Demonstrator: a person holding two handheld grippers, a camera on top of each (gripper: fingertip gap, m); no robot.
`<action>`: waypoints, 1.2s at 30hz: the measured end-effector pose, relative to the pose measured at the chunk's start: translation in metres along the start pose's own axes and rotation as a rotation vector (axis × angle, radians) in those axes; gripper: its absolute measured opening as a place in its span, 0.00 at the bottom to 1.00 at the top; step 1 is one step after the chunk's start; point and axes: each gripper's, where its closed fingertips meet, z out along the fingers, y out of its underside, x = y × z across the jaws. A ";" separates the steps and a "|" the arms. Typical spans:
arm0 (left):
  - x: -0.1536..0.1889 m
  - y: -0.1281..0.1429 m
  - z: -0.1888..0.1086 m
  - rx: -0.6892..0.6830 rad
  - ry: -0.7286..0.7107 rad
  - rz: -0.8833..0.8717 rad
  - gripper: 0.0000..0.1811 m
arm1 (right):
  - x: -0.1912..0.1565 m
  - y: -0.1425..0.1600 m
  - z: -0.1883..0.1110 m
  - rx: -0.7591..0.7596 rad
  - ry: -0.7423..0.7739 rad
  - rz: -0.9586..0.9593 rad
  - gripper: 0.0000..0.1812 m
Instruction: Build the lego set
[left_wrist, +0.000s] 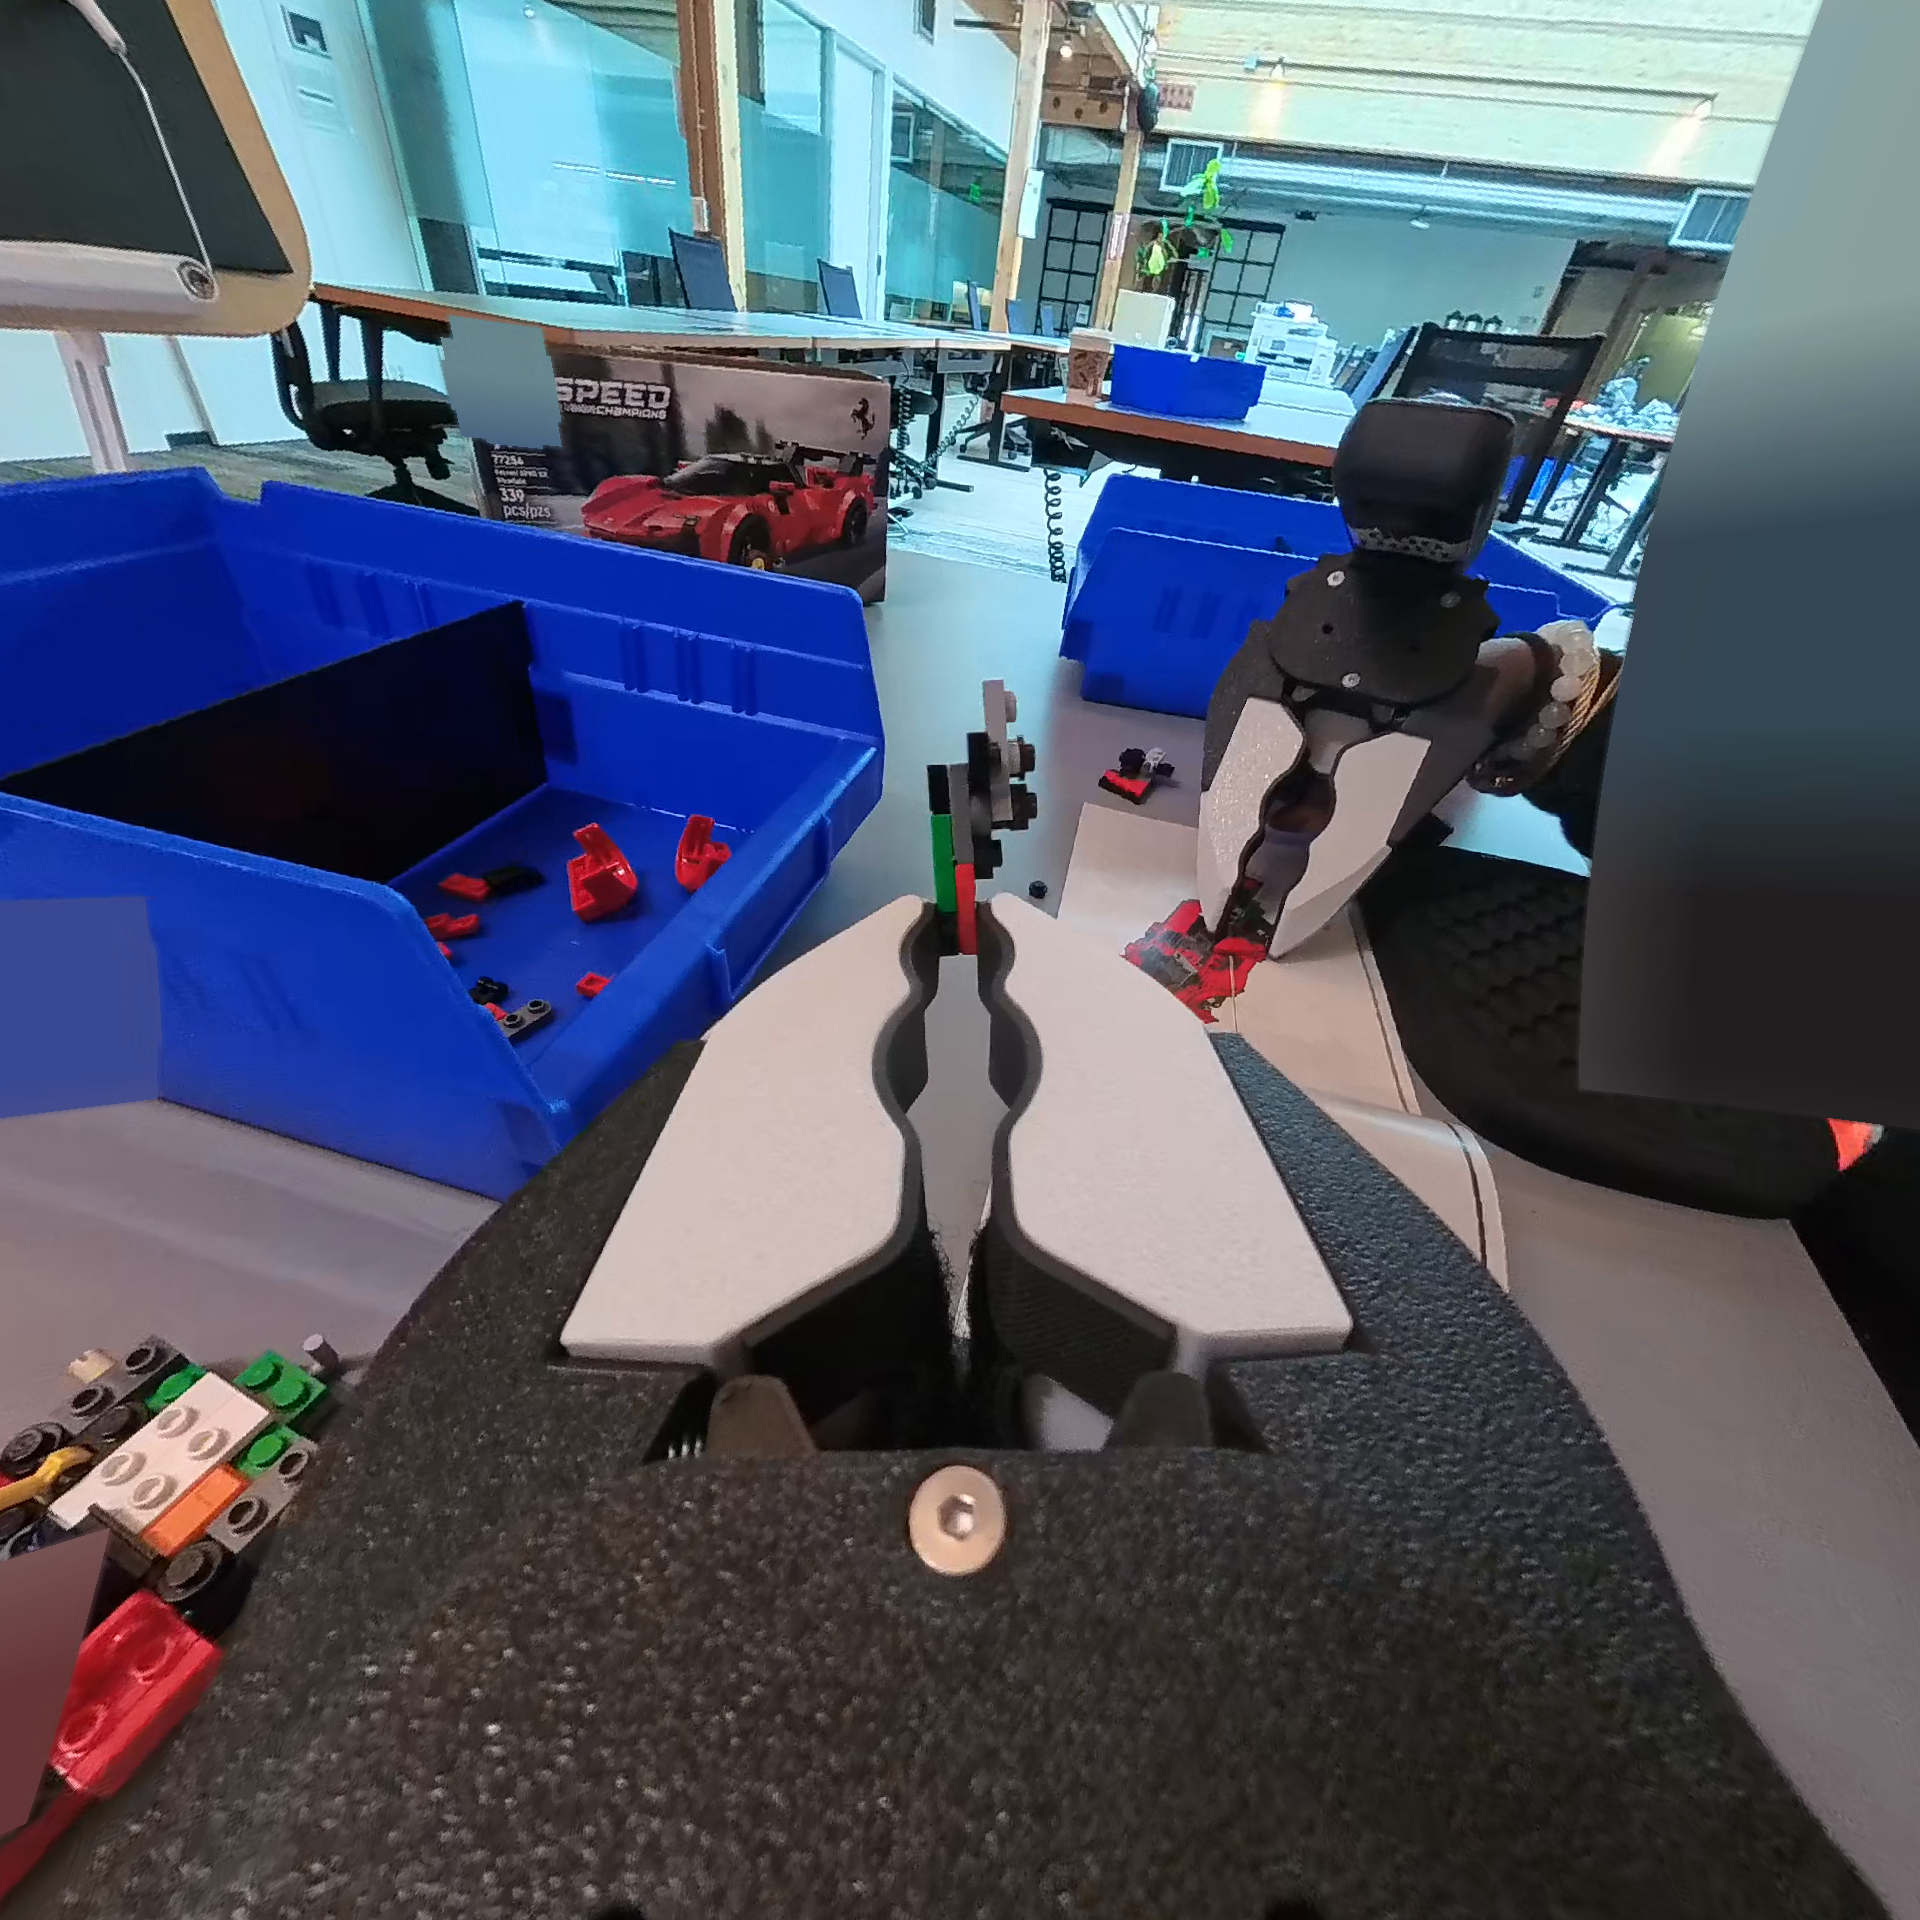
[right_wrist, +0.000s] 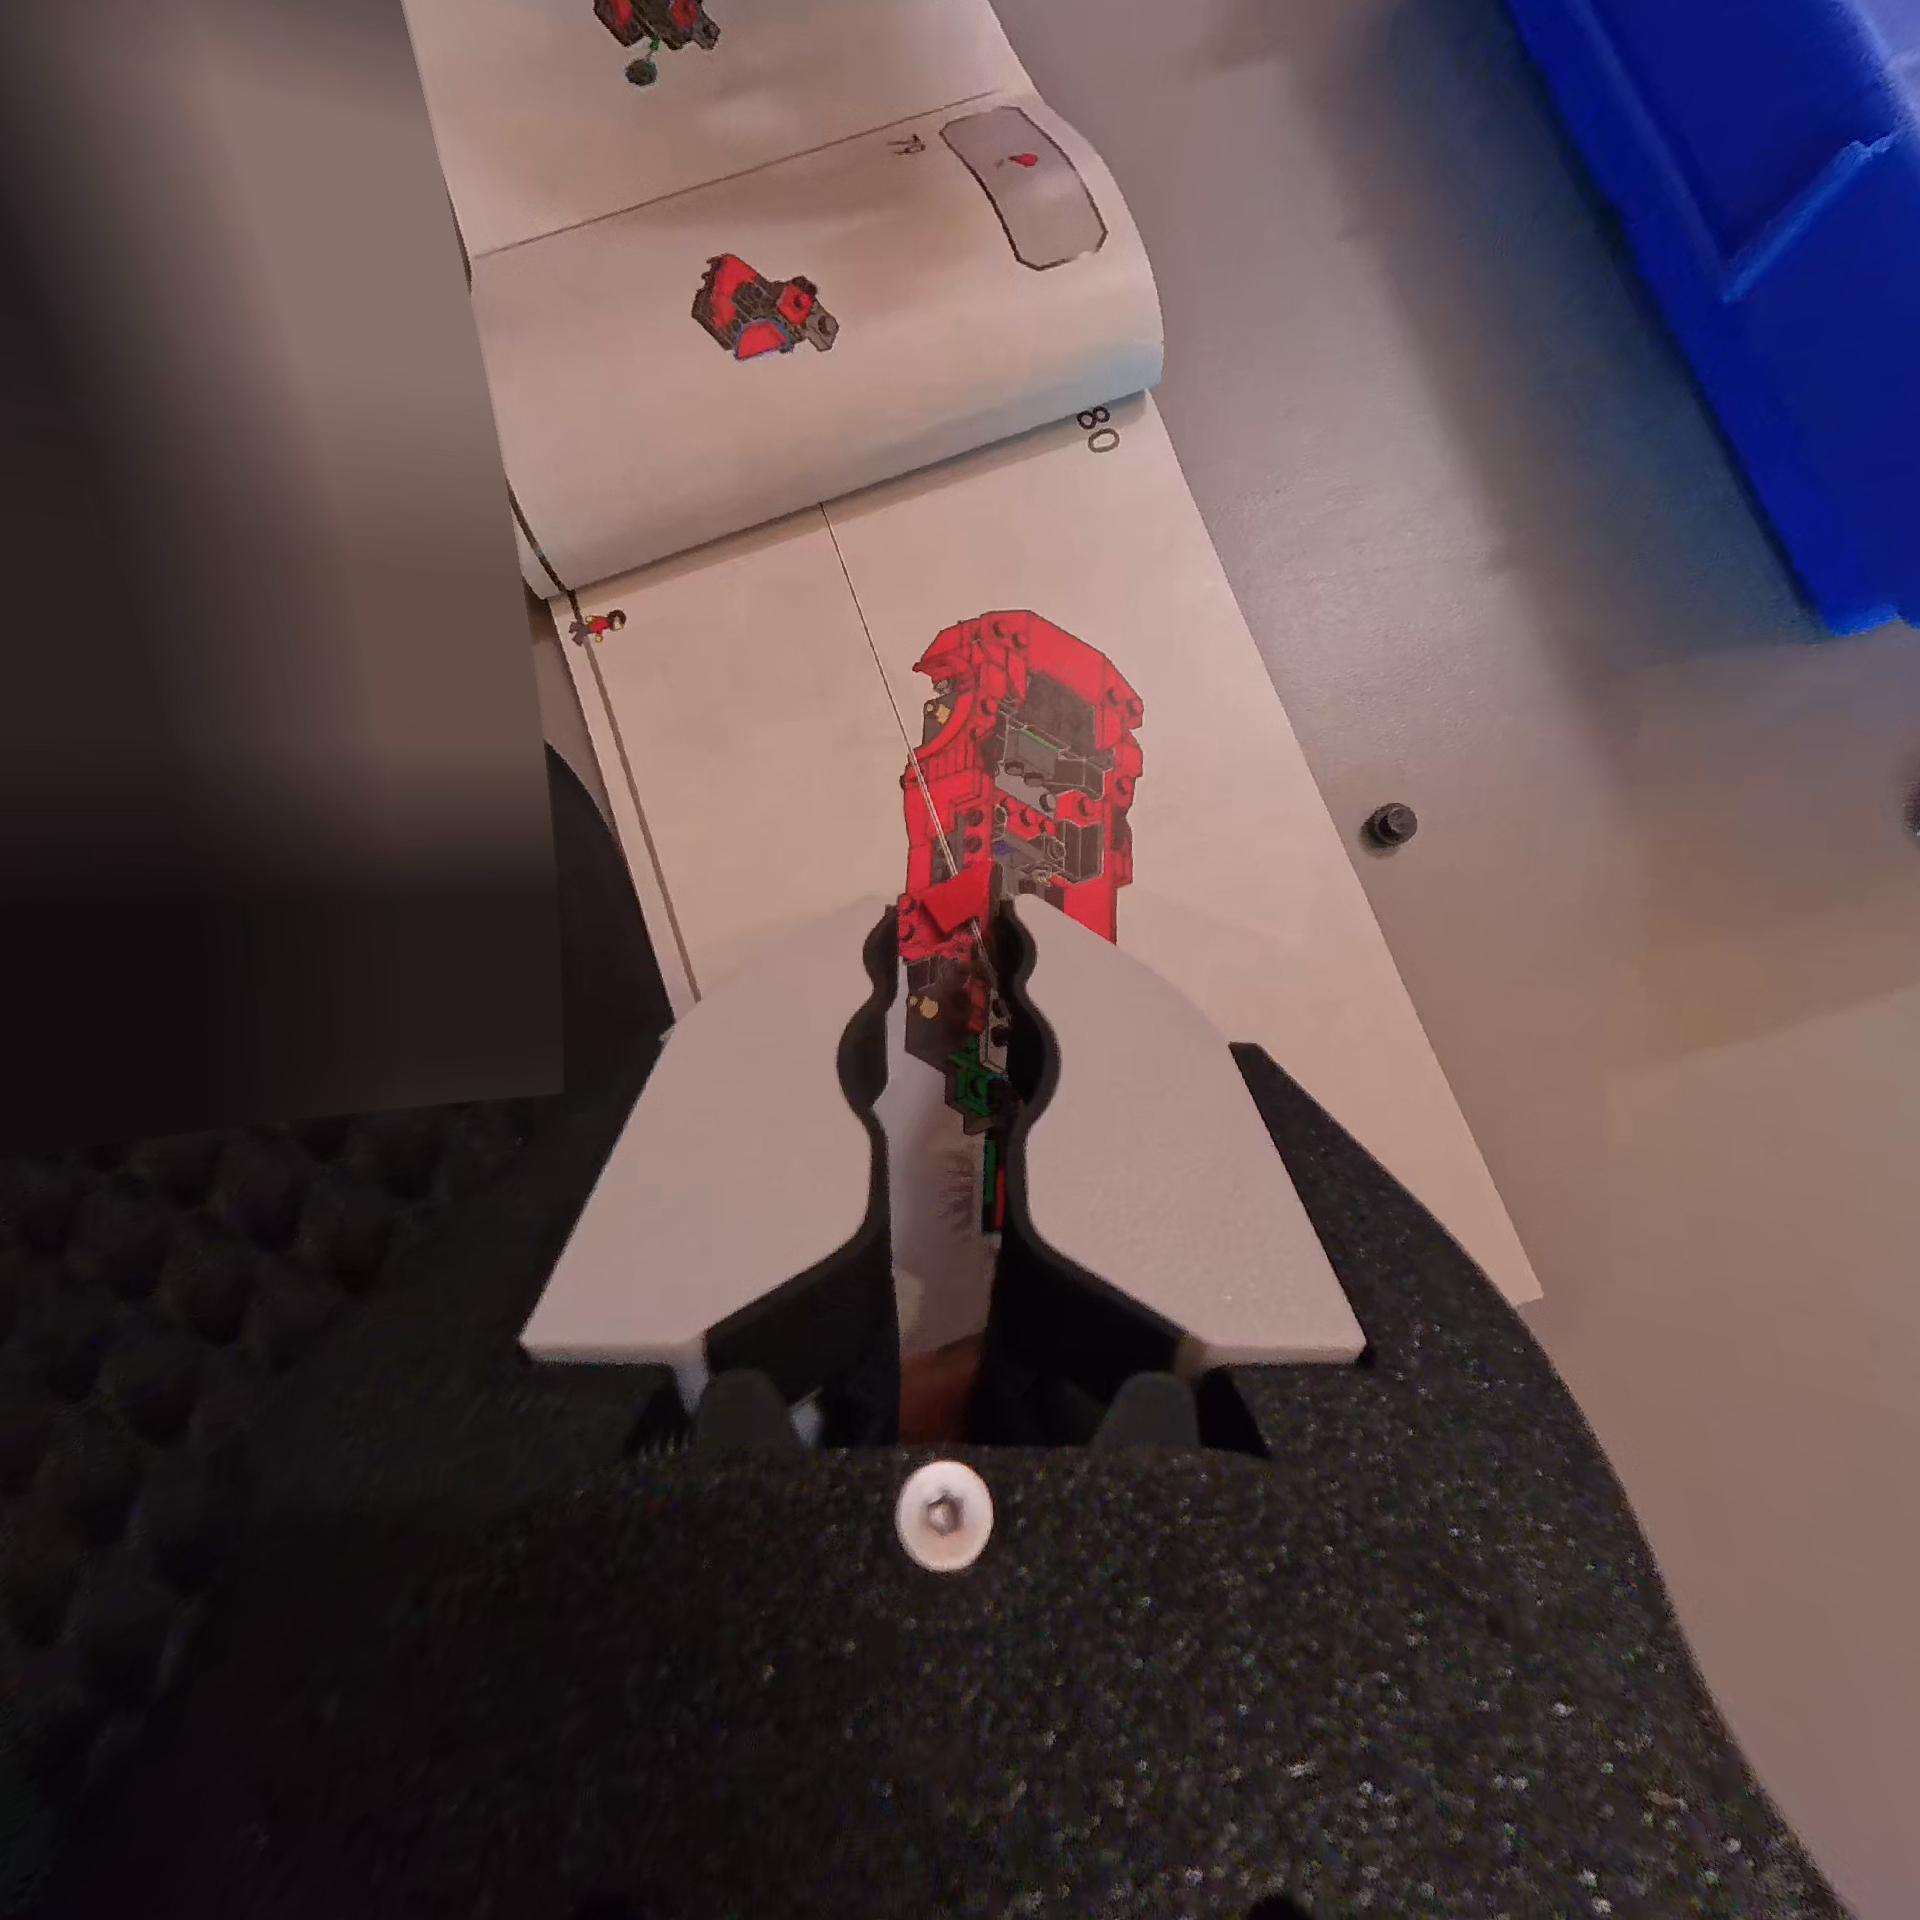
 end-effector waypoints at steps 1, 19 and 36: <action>0.001 0.000 0.000 0.000 0.001 0.002 0.03 | 0.000 0.000 -0.001 0.003 0.001 0.004 0.10; 0.003 0.002 0.002 -0.014 0.010 0.016 0.03 | -0.026 0.000 -0.004 -0.010 -0.076 0.025 0.16; 0.009 0.001 0.003 -0.005 0.051 0.018 0.03 | -0.026 -0.002 -0.004 0.007 -0.158 -0.074 0.14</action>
